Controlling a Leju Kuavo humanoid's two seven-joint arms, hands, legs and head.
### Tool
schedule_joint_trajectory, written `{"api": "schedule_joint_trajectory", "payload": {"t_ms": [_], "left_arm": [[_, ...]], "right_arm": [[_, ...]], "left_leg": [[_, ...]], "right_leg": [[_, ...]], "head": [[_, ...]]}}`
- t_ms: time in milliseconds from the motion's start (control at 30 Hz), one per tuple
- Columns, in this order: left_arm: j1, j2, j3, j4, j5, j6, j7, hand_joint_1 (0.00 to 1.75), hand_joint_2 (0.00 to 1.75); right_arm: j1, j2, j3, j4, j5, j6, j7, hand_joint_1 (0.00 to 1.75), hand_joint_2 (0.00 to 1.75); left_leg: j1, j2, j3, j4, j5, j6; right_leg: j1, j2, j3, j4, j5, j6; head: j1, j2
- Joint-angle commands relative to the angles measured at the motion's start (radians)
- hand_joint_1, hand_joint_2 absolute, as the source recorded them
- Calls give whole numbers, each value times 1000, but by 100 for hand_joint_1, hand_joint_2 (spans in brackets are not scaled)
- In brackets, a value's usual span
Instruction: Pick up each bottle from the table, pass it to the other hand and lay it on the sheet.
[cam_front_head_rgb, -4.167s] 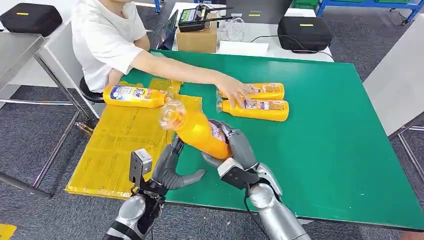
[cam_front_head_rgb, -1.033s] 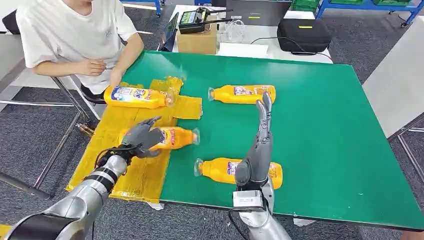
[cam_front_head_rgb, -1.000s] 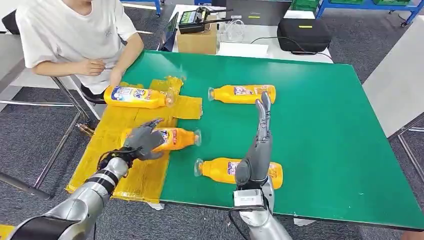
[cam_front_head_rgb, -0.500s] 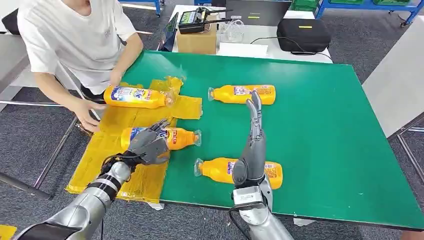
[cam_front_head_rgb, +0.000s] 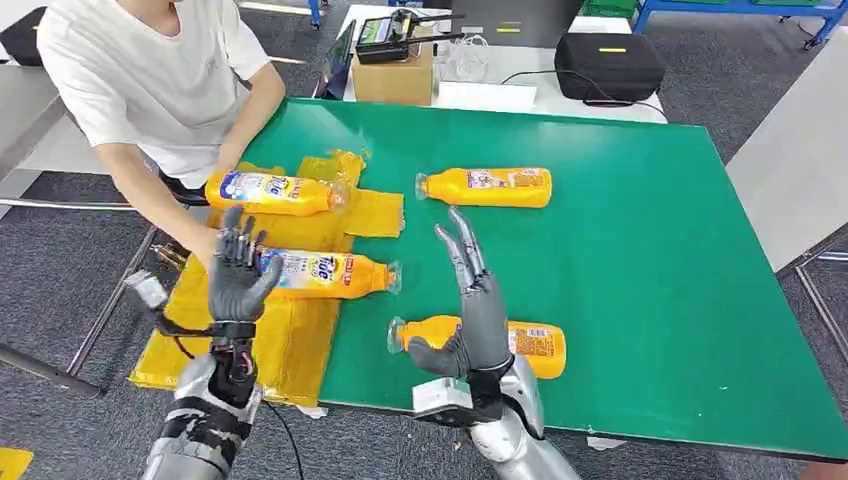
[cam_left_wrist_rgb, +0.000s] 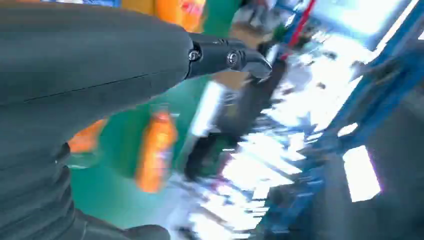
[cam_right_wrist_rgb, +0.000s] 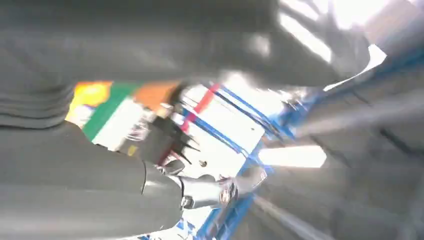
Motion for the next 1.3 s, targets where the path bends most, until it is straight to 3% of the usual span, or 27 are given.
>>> {"api": "schedule_joint_trajectory", "payload": {"t_ms": [33,233,400,567,700,733,1133,1300], "left_arm": [[186,-75,72,-449,25,-27,-23,0,175],[209,-63,24,-492,-38,-12,-44,0,175],[209,-60,20,-489,-43,-11,-49,0,175],[217,-53,19,-484,-75,-11,-65,0,175],[227,-58,23,-482,-77,-13,-66,0,175],[231,-66,24,-481,-20,-39,-14,0,175],[251,-72,-16,-505,-23,-55,-3,0,175],[244,-58,-62,-489,-53,-57,2,0,175]], "right_arm": [[130,-163,-93,3,238,69,145,0,175],[228,-208,-163,-74,308,125,222,0,175],[236,-214,-170,-74,321,131,228,0,175],[269,-275,-187,-117,458,141,349,0,175],[252,-308,-236,-97,512,172,413,0,175],[245,-313,-244,-79,525,213,431,0,175],[213,-315,-231,-18,523,286,450,0,175],[122,-297,-247,127,453,332,427,0,175]], "left_leg": [[1,-3,2,-2,-1,5],[0,-4,-2,-2,-1,4],[0,-3,-3,-1,-1,3],[0,-4,-2,-2,0,4],[-1,-2,-3,-1,-1,3],[-1,-2,-2,-2,-1,4],[0,-1,-2,-1,-1,3],[0,0,-1,-3,0,4]], "right_leg": [[2,-2,4,-5,0,-4],[1,-4,2,-5,-1,-4],[0,-2,-1,-3,0,-3],[1,-4,1,-5,0,-4],[0,-1,-1,-4,0,-2],[0,-1,1,-5,0,-4],[1,-1,0,-4,0,-4],[1,0,1,-6,1,-4]], "head": [[0,0],[1,0],[0,0],[0,0],[0,0],[0,0],[0,0],[0,0]]}}
